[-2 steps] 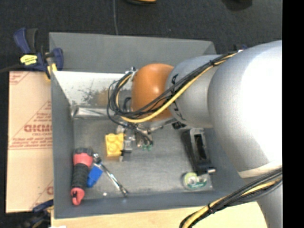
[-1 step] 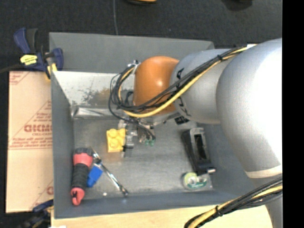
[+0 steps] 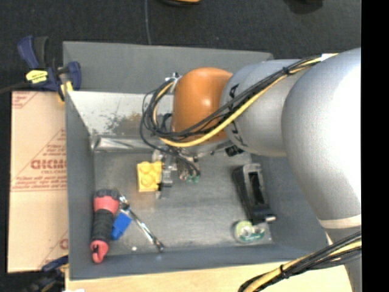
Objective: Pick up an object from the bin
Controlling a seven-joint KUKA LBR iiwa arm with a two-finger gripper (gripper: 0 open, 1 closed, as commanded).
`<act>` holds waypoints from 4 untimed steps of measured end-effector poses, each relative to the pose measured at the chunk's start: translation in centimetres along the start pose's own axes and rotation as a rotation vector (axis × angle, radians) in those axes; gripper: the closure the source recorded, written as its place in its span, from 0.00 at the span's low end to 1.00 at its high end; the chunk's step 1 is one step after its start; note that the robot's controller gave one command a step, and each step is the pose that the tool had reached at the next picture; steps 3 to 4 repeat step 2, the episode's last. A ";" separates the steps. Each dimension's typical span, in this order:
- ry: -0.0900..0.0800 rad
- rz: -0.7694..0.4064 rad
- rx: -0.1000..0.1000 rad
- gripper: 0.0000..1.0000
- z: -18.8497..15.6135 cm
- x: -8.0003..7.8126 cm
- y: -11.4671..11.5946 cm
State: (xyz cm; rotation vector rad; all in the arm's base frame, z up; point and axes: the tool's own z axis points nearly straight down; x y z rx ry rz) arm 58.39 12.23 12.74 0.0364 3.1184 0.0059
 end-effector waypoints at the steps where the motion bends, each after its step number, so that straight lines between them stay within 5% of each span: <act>1: 0.013 0.000 0.002 1.00 -2.5 0.3 -0.1; 2: 0.000 -0.001 -0.001 1.00 -6.5 -0.1 0.0; 4: 0.000 -0.001 -0.001 1.00 -6.5 -0.1 0.0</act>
Offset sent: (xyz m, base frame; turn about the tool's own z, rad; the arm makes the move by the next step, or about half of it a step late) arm -0.0031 -0.0007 0.0162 0.0001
